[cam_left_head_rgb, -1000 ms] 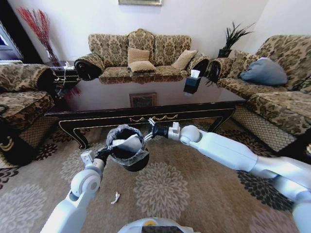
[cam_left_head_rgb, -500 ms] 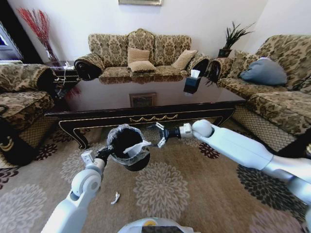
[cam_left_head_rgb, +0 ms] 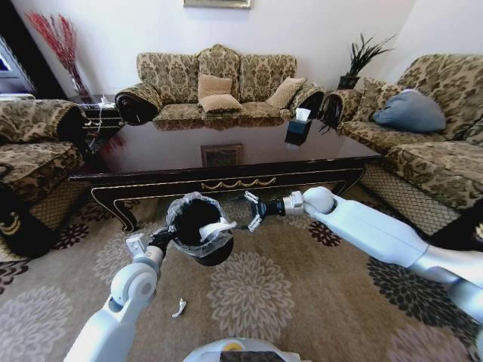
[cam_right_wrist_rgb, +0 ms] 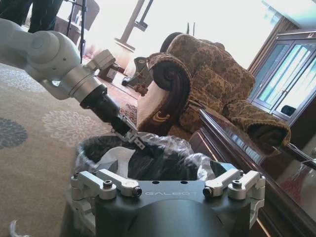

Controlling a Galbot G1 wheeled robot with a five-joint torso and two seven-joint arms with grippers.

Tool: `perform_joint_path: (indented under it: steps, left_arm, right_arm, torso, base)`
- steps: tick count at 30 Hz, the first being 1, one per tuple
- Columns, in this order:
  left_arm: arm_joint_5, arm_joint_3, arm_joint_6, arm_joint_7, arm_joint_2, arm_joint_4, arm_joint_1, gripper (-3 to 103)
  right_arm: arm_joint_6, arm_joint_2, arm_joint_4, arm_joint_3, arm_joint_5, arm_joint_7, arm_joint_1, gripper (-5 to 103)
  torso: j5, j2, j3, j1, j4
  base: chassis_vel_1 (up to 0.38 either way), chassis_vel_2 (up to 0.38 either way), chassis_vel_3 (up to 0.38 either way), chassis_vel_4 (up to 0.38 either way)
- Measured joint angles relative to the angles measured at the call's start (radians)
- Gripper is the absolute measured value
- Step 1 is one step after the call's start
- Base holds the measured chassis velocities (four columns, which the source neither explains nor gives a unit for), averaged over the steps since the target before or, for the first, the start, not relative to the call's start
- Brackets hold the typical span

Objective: Move to the front of the table and pick up the trash from the floor, then place it into the trash bin.

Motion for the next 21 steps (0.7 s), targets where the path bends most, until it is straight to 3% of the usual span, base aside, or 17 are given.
perform_joint_path:
  steps: [12, 21]
  left_arm:
    - [-0.001, 0.0, 0.0, 0.0, -0.01, -0.007, -0.006, 3]
    - [-0.002, 0.001, 0.001, 0.0, -0.013, -0.016, -0.008, 4]
  right_arm:
    - [-0.029, 0.034, 0.002, -0.063, -0.051, 0.033, 0.028, 100]
    - [-0.001, 0.027, -0.035, -0.095, -0.102, -0.003, 0.053, 100]
  torso:
    - [0.0, 0.0, 0.0, 0.0, -0.0003]
    - [0.0, 0.0, 0.0, 0.0, -0.0006]
  base:
    - [0.0, 0.0, 0.0, 0.0]
    - [0.0, 0.0, 0.0, 0.0]
